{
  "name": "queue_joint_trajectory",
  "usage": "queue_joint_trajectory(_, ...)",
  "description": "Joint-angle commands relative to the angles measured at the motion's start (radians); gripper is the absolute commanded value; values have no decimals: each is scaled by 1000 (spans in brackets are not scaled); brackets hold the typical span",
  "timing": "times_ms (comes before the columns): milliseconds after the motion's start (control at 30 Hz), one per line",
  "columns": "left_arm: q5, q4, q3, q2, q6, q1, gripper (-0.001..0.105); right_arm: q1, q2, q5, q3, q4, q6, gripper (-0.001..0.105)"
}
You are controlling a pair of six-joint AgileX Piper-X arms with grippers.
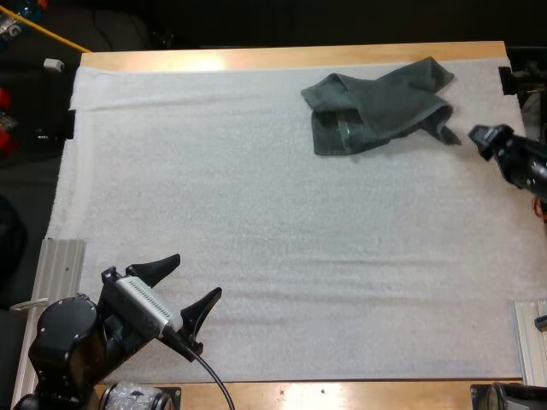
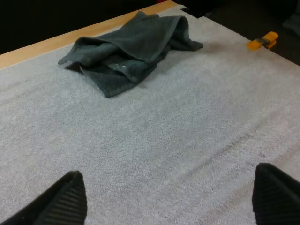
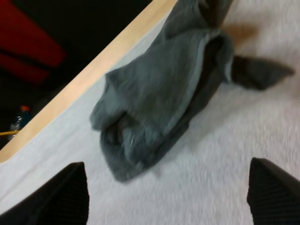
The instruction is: Pick towel from pile, fold and stack
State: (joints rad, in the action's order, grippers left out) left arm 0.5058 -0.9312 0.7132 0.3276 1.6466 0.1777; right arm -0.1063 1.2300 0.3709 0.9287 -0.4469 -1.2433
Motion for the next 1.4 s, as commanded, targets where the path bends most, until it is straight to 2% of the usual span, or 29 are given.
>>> queue_joint_trajectory(0, 8, 17, 9, 2, 8, 5, 69, 2, 42, -6, 35, 32, -18, 69)
queue_joint_trajectory(433, 8, 17, 9, 2, 31, 5, 69, 36, 450, -39, 304, 54, -80, 69)
queue_joint_trajectory(700, 6, 17, 9, 2, 31, 5, 69, 111, 670, -134, 465, 57, -106, 69)
queue_joint_trajectory(867, 6, 17, 9, 2, 31, 5, 69, 127, 739, -234, 493, 57, -103, 69)
queue_joint_trajectory(967, 6, 17, 9, 2, 31, 5, 69, 127, 755, -241, 493, 78, -106, 68)
queue_joint_trajectory(1033, 6, 17, 9, 2, 31, 5, 69, 127, 765, -243, 493, 96, -107, 62)
queue_joint_trajectory(1100, 6, 17, 9, 2, 31, 5, 69, 130, 776, -257, 493, 100, -99, 47)
queue_joint_trajectory(1133, 6, 17, 9, 2, 31, 5, 69, 130, 777, -257, 493, 100, -98, 43)
queue_joint_trajectory(1200, 6, 17, 9, 2, 31, 5, 69, 133, 779, -241, 493, 100, -99, 26)
queue_joint_trajectory(1233, 6, 17, 9, 2, 31, 5, 69, 133, 779, -230, 493, 100, -99, 21)
queue_joint_trajectory(1300, 6, 17, 9, 2, 31, 5, 69, 133, 774, -205, 493, 99, -103, 2)
queue_joint_trajectory(1367, 6, 17, 9, 2, 31, 5, 69, 139, 761, -209, 493, 92, -111, 0)
